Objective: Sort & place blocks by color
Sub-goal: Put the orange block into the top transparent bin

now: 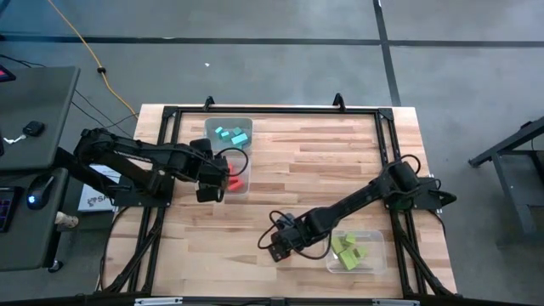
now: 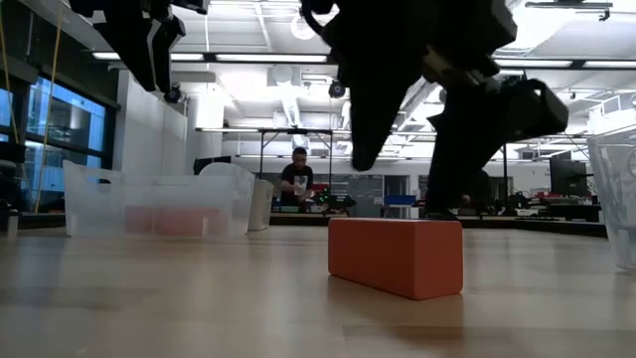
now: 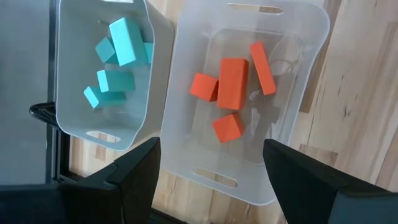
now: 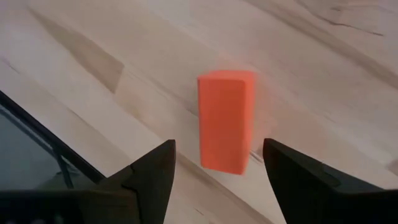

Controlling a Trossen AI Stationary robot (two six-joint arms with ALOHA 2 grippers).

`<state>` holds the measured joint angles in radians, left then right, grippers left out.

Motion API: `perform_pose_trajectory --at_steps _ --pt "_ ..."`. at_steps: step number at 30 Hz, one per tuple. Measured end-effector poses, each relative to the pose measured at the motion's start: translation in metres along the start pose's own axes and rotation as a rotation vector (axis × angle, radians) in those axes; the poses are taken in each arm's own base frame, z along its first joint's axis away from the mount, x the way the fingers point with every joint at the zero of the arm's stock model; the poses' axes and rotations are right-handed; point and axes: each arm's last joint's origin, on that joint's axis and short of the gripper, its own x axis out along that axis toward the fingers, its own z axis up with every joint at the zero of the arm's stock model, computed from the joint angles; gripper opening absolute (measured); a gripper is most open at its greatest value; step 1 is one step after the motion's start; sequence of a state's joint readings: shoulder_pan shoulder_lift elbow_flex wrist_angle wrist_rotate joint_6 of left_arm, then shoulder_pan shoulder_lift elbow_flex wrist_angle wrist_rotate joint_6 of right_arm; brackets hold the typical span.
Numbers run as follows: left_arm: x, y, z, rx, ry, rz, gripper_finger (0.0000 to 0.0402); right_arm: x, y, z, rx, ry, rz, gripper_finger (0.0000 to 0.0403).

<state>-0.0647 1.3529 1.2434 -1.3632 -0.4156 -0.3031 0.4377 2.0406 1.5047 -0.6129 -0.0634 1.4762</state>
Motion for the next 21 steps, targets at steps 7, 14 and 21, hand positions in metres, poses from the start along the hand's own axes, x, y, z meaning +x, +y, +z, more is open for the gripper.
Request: perform_pose_trajectory --at_steps 7,14,21 --pt "0.0 0.0 0.0 0.001 0.0 -0.001 0.0259 0.004 -0.001 0.0 0.008 0.002 -0.007 0.0232" --pt "0.0 0.0 0.0 0.001 0.001 -0.001 0.0259 0.001 0.0 0.003 0.02 0.095 0.007 0.0232" --pt "0.0 0.0 0.0 0.001 0.001 -0.001 0.0259 -0.035 0.025 0.011 -0.001 0.023 0.014 0.0232"
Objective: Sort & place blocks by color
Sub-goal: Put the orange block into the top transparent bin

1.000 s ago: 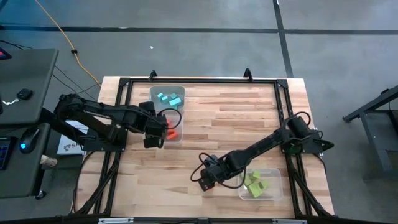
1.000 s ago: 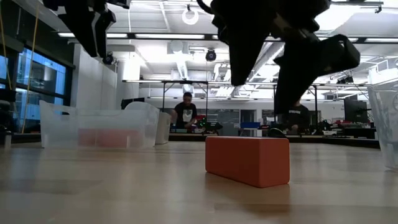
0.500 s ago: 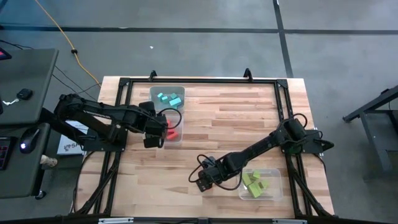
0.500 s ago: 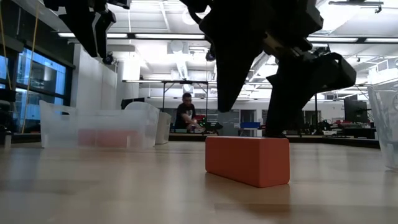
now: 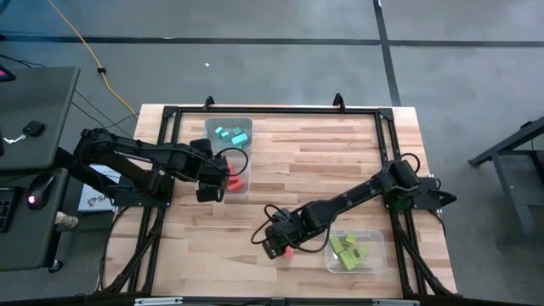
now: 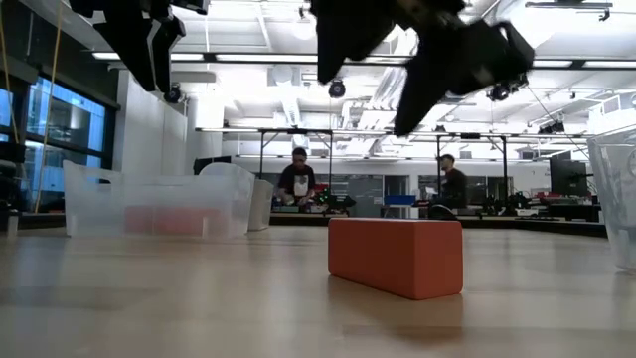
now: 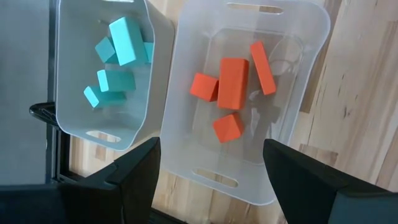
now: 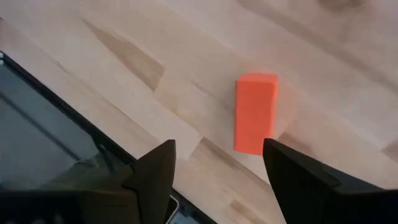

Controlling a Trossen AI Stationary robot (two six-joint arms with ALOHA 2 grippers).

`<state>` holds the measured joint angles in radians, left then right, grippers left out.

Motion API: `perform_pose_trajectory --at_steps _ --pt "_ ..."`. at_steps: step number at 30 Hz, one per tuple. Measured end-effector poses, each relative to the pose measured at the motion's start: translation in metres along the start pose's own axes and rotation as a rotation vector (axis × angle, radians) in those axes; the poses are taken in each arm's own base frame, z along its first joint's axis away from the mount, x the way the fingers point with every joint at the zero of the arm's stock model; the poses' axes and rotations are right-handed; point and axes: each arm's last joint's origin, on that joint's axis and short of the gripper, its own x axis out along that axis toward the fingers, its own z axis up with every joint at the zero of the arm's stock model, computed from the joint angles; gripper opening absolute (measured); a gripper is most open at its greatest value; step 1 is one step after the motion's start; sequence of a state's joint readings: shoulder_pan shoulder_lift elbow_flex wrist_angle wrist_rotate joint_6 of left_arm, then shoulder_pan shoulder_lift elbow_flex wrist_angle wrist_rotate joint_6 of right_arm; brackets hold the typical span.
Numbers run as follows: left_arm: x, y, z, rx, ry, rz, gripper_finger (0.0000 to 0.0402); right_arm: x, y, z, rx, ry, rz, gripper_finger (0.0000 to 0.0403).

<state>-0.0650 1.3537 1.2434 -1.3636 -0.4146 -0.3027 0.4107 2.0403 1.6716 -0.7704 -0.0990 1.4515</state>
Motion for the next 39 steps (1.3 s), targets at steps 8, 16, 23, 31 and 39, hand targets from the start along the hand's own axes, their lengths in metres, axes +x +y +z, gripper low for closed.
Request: perform_pose_trajectory --at_steps 8,16,23,31,39 --pt "0.0 0.0 0.0 0.0 0.0 0.0 0.0259 -0.008 0.003 0.001 -0.012 -0.043 -0.069 0.0232" --pt "0.0 0.0 0.0 0.001 0.001 0.0 0.0259 0.029 -0.003 -0.006 0.006 0.012 -0.142 0.0232" --pt "0.0 0.0 0.0 0.001 0.0 0.0 0.0259 0.048 -0.006 -0.01 0.001 0.018 -0.176 0.0232" --pt "0.0 0.0 0.0 0.004 0.001 0.0 0.0259 0.063 -0.01 -0.013 -0.004 0.025 -0.205 0.0232" --pt "0.0 0.0 0.0 0.028 0.0 0.0 0.0259 0.069 -0.011 -0.016 0.012 0.014 -0.221 0.0209"
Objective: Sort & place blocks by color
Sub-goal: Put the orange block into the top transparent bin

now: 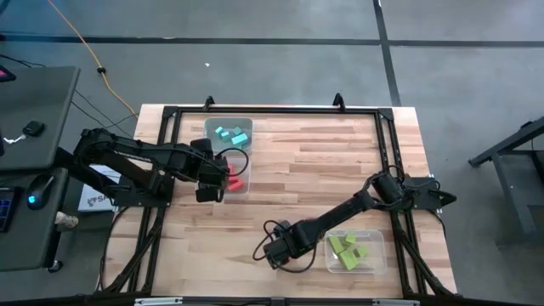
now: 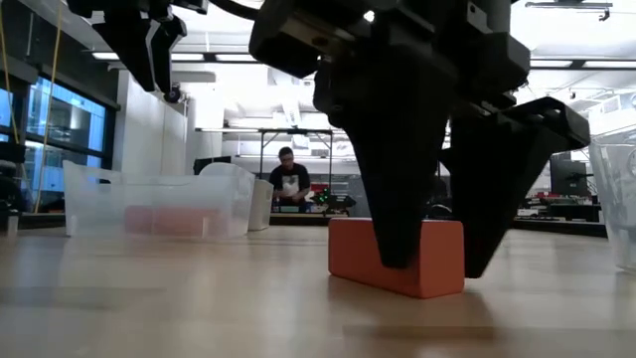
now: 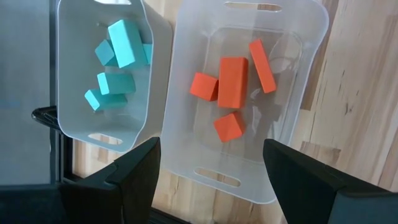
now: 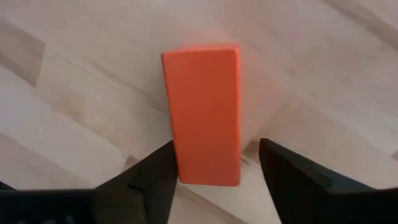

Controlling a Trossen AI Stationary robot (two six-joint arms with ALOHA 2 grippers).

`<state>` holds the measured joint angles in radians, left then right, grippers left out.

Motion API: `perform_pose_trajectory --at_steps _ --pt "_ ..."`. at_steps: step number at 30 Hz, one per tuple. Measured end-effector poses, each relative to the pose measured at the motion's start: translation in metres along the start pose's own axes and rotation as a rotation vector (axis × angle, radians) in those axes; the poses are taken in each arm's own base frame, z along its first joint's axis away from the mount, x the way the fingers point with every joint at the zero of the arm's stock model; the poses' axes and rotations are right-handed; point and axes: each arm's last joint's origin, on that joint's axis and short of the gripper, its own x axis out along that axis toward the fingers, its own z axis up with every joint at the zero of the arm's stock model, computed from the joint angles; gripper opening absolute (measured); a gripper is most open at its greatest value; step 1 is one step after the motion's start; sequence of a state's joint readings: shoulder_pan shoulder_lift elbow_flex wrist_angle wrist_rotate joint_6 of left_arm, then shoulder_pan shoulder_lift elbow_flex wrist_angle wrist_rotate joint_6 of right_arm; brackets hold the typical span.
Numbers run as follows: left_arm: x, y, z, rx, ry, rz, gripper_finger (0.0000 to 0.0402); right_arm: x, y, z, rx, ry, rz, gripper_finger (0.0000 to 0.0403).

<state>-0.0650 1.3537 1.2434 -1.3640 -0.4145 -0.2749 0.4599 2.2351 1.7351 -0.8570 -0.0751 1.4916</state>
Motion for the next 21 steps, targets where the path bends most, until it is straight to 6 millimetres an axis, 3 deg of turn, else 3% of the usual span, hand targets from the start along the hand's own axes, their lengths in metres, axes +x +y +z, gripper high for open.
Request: perform_pose_trajectory --at_steps 7,15,21 --pt "0.0 0.0 0.0 0.007 -0.001 0.0 0.0259 0.0 0.0 0.001 0.002 -0.022 0.0 0.0108" --pt "0.0 0.0 0.0 0.024 -0.002 0.0 0.0259 -0.005 0.003 0.009 -0.017 -0.024 0.005 0.0105" --pt "0.002 0.005 0.001 0.025 0.01 -0.007 0.0259 -0.035 0.016 0.021 -0.061 -0.091 0.018 0.0105"
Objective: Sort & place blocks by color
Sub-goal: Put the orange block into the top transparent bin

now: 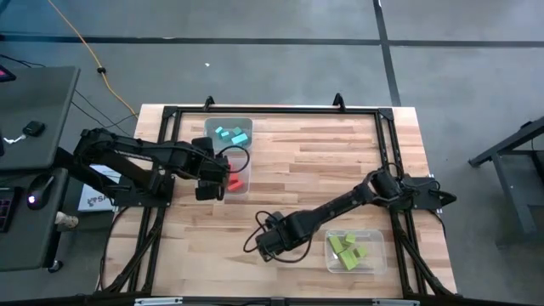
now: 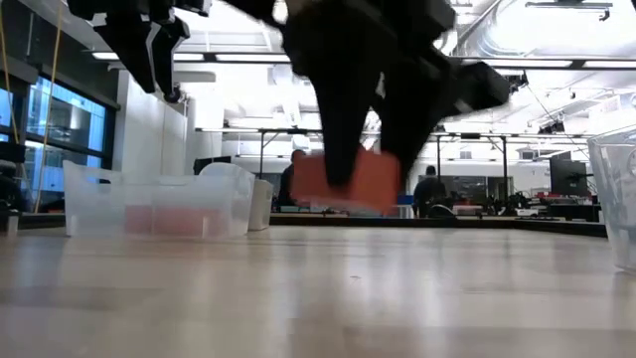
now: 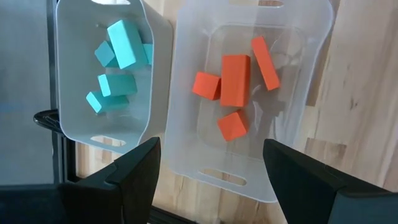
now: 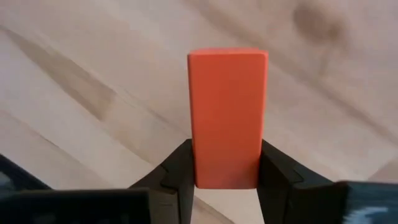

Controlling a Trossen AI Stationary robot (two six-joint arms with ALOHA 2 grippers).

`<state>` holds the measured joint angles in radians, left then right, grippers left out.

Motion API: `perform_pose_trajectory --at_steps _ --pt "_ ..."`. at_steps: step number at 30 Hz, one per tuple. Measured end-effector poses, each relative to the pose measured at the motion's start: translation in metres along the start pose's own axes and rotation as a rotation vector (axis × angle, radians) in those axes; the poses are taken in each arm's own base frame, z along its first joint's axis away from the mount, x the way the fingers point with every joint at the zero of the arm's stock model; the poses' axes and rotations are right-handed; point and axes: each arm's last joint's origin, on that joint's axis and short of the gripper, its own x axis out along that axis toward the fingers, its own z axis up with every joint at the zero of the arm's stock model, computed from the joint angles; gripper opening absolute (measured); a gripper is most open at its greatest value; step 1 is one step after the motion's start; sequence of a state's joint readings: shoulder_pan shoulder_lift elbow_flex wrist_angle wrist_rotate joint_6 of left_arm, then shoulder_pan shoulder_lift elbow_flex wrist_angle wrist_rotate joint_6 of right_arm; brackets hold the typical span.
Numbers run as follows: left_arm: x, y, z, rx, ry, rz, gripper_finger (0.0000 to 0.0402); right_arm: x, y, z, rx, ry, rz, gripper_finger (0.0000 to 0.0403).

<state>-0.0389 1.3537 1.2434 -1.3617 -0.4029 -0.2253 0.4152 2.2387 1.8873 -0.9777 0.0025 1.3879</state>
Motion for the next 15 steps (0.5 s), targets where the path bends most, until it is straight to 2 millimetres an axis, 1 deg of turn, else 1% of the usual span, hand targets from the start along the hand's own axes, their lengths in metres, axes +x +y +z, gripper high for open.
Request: perform_pose_trajectory --at_steps 5,9,15 --pt "0.004 0.008 0.001 0.023 0.014 0.005 0.0259 -0.035 0.004 0.016 -0.018 -0.111 -0.055 0.0105" --pt "0.007 0.018 0.003 0.032 0.021 0.011 0.0259 -0.06 0.003 0.029 -0.012 -0.185 -0.093 0.0105" --pt "0.014 0.031 0.01 0.012 -0.007 -0.033 0.0259 -0.089 0.002 0.05 -0.033 -0.275 -0.099 0.0105"
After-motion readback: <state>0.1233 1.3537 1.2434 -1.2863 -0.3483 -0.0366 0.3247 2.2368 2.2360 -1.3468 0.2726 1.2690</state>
